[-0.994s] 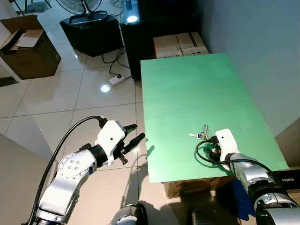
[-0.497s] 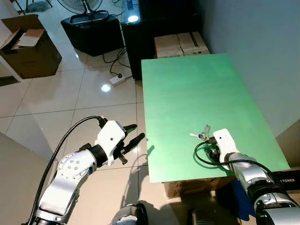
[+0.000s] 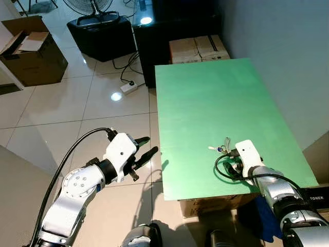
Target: Hang keys on a hook
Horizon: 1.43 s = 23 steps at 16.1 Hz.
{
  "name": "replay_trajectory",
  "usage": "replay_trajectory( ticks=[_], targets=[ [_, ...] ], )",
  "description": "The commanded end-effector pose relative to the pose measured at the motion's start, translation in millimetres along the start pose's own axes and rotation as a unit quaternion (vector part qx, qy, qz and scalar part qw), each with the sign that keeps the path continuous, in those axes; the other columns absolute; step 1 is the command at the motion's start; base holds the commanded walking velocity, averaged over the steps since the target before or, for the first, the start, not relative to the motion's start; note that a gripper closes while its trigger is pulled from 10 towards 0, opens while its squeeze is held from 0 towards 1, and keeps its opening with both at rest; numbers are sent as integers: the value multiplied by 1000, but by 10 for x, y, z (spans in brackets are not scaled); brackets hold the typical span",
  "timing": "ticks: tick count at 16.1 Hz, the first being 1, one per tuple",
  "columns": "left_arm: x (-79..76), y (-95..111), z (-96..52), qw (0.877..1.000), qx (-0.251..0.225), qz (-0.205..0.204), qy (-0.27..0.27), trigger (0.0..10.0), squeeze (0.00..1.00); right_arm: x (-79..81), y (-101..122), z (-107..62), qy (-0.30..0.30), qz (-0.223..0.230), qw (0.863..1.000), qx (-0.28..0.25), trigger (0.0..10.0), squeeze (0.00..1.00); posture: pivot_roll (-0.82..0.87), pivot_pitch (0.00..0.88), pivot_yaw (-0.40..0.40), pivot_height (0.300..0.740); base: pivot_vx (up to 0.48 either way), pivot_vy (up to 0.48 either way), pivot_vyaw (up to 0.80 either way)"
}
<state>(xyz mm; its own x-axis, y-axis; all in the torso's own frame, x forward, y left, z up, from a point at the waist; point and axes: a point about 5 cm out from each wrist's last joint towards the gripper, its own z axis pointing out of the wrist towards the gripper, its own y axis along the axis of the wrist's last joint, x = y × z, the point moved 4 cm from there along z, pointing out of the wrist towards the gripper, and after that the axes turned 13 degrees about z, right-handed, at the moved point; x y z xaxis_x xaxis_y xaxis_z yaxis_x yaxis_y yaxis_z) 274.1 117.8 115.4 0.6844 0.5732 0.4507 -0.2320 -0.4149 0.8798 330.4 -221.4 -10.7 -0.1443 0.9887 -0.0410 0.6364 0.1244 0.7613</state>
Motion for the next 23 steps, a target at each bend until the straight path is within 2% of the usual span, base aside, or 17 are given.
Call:
replay_trajectory(
  ticks=[1, 2, 3, 7, 12, 14, 15, 23],
  targets=[
    [22, -56, -47, 1000, 14, 3, 0, 10000, 0, -5, 70, 4, -4, -1, 1000, -9, 10000, 1000, -4, 133, 130, 740, 0, 0, 0],
    [23, -61, -55, 1000, 15, 4, -1, 10000, 0, -12, 95, 3, -4, 7, 1000, -13, 10000, 1000, -5, 132, 131, 740, 0, 0, 0],
    [26, -68, -63, 1000, 16, 4, -1, 10000, 0, -10, 116, 3, 1, 16, 1000, -15, 10000, 0, -4, 134, 131, 740, 0, 0, 0],
    [20, -81, -79, 1000, 20, 6, -4, 10000, 0, 44, 136, 20, 25, 52, 998, -19, 10000, 0, 3, 140, 131, 740, 0, 0, 0],
    [-12, -100, -98, 1000, 24, 2, -11, 10000, 0, 182, 47, 59, 39, 41, 998, 4, 10000, 0, 9, 134, 129, 740, 0, 0, 0],
    [-26, -101, -99, 1000, 23, -1, -15, 10000, 0, 184, 20, 64, 37, 44, 998, 15, 4431, 0, 8, 133, 128, 740, 0, 0, 0],
    [-48, -101, -102, 999, 22, -6, -22, 10000, 0, 177, -13, 65, 34, 40, 998, 25, 0, 0, 7, 131, 128, 740, 0, 0, 0],
    [-89, -119, -106, 999, 28, -7, -38, 10000, 0, 129, -96, 57, 21, 33, 998, 42, 0, 0, 6, 131, 126, 740, 0, 0, 0]
  ],
)
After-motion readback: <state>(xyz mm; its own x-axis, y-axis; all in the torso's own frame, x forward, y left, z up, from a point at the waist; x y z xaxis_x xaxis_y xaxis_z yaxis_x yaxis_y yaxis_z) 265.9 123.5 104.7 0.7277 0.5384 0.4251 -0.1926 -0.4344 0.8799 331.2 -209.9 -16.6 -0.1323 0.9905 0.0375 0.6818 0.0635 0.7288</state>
